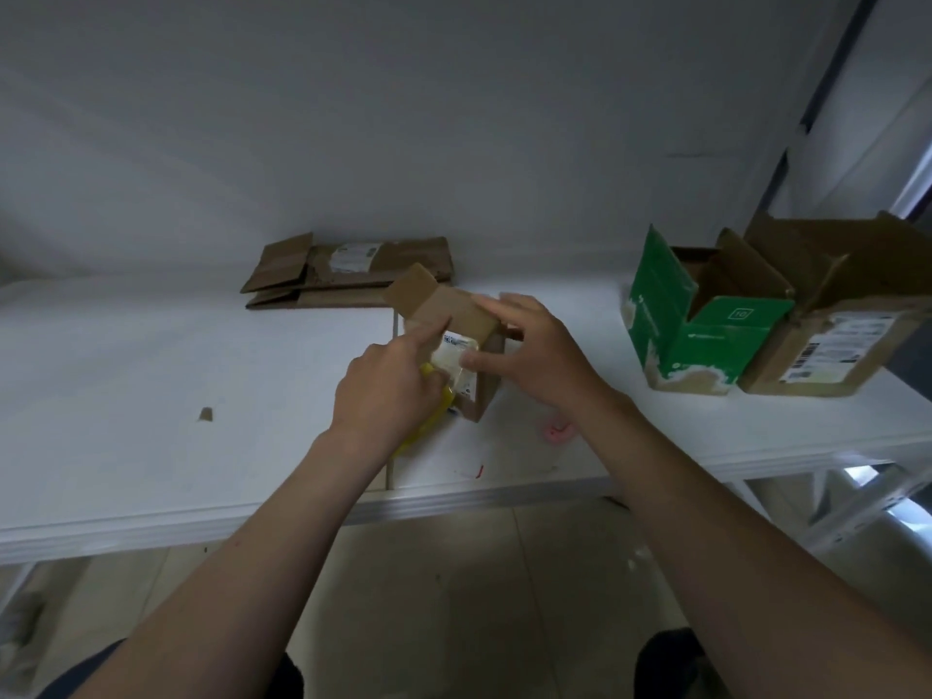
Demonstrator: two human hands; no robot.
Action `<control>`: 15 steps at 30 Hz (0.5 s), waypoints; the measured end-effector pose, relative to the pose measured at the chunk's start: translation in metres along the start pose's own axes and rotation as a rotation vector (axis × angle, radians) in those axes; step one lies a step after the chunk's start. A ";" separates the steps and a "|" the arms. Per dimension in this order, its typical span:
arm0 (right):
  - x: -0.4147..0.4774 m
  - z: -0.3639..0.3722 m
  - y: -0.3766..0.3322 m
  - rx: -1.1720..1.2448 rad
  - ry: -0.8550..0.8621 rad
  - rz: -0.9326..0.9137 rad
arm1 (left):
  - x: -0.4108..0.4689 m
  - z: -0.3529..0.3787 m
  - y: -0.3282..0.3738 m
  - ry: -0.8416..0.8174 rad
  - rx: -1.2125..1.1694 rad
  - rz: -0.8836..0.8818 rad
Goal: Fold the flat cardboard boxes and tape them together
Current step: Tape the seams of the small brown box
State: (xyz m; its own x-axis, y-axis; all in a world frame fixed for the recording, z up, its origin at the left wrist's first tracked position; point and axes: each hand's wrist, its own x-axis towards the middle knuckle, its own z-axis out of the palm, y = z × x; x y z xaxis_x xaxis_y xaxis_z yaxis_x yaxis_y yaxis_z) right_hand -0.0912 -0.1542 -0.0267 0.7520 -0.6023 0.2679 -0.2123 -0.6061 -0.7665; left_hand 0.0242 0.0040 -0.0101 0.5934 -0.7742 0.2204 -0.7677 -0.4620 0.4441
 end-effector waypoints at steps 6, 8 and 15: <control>-0.013 -0.038 -0.006 -0.360 0.039 0.362 | 0.006 0.011 0.002 0.017 0.014 -0.037; -0.027 -0.048 -0.005 -0.524 -0.129 0.527 | 0.009 0.013 0.002 0.009 0.023 -0.043; -0.046 -0.037 0.005 -0.437 -0.353 0.663 | 0.006 0.013 0.001 0.017 0.018 -0.032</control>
State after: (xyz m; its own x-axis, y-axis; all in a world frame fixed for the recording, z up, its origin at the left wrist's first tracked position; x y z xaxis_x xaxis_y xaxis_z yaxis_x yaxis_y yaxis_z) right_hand -0.1501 -0.1485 -0.0211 0.5225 -0.7496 -0.4062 -0.8414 -0.3763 -0.3879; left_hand 0.0232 -0.0066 -0.0196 0.6219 -0.7512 0.2212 -0.7522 -0.4945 0.4354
